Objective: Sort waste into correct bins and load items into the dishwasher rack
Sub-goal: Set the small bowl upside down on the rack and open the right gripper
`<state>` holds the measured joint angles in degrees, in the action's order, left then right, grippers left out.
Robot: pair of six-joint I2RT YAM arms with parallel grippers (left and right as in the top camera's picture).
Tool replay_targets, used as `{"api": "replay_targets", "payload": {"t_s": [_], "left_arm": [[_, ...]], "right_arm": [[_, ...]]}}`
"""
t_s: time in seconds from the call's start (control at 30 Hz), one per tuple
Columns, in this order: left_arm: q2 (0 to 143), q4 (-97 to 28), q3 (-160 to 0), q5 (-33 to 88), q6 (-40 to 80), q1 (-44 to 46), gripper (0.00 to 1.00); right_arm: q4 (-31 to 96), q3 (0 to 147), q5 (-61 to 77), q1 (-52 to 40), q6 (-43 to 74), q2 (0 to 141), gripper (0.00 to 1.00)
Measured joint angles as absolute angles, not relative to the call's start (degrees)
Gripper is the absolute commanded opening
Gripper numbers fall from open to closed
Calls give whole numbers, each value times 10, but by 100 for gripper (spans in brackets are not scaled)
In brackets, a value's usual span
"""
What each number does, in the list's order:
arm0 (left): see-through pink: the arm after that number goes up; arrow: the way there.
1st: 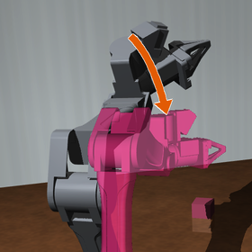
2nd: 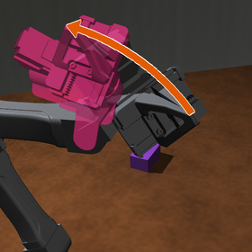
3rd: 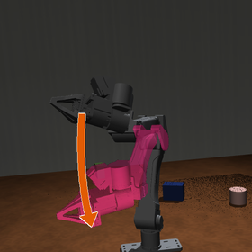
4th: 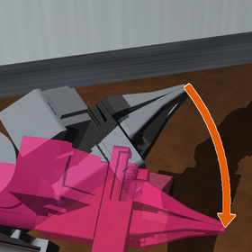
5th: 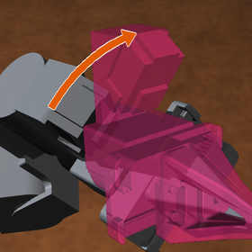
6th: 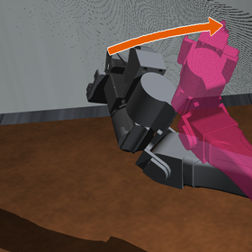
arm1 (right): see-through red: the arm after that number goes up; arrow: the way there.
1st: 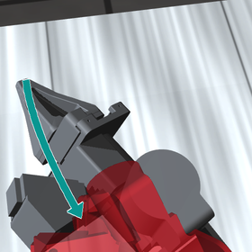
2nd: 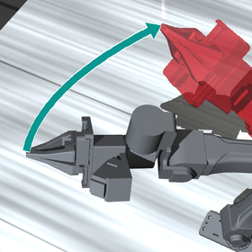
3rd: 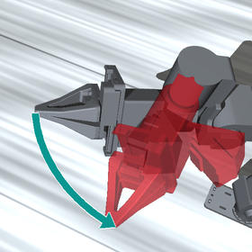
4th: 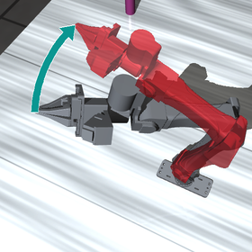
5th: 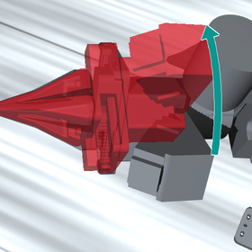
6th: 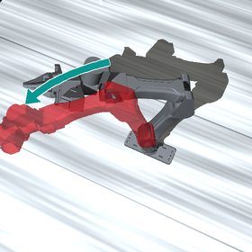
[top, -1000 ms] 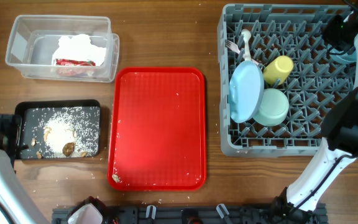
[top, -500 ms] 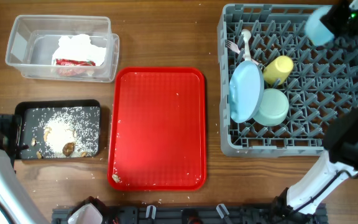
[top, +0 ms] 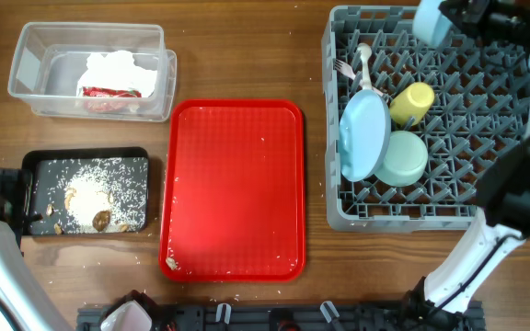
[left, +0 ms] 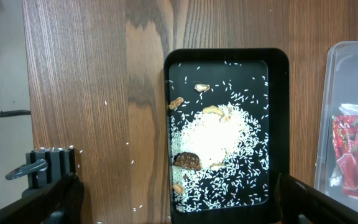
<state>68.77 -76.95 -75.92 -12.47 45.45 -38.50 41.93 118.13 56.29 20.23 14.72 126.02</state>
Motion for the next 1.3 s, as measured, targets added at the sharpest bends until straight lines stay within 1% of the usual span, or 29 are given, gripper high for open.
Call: {"api": "replay_targets", "payload": {"t_s": [0.1, 0.27, 0.4, 0.57, 0.63, 0.7, 0.73, 0.77, 0.8, 0.87, 1.0, 1.03, 1.17, 1.23, 1.3], "left_arm": [[688, -769, -759, -125, 455, -385, 100], [688, -769, -759, -125, 455, -385, 100], [688, -770, -759, -125, 455, -385, 100], [688, -769, -759, -125, 455, -385, 100], [688, -770, -759, -125, 455, -385, 100], [688, -769, -759, -125, 455, -385, 100], [688, -769, -759, -125, 455, -385, 100], [688, -769, -759, -125, 455, -385, 100], [688, -770, -759, -125, 455, -385, 100], [688, -769, -759, -125, 455, -385, 100], [688, -769, -759, -125, 455, -385, 100], [688, -769, -759, -125, 455, -385, 100], [688, -769, -759, -125, 455, -385, 100], [688, -770, -759, -125, 455, -385, 100], [688, -769, -759, -125, 455, -385, 100]], "right_arm": [[407, 1181, 585, 203, 169, 1302, 4], [425, 1181, 604, 212, 179, 1308, 4], [472, 1181, 615, 242, 177, 1308, 4], [491, 1181, 615, 281, 177, 1308, 6], [493, 1181, 615, 295, 177, 1308, 13], [502, 1181, 605, 305, 176, 1308, 26], [512, 1181, 595, 310, 174, 1307, 36], [521, 1181, 586, 312, 176, 1306, 41], [533, 1181, 561, 317, 177, 1301, 43], [554, 1181, 518, 318, 175, 1281, 42], [562, 1181, 483, 317, 175, 1223, 41], [562, 1181, 481, 317, 175, 1216, 38], [555, 1181, 458, 301, 176, 1194, 20], [536, 1181, 415, 278, 178, 1194, 17], [501, 1181, 339, 237, 179, 1194, 16]]}}
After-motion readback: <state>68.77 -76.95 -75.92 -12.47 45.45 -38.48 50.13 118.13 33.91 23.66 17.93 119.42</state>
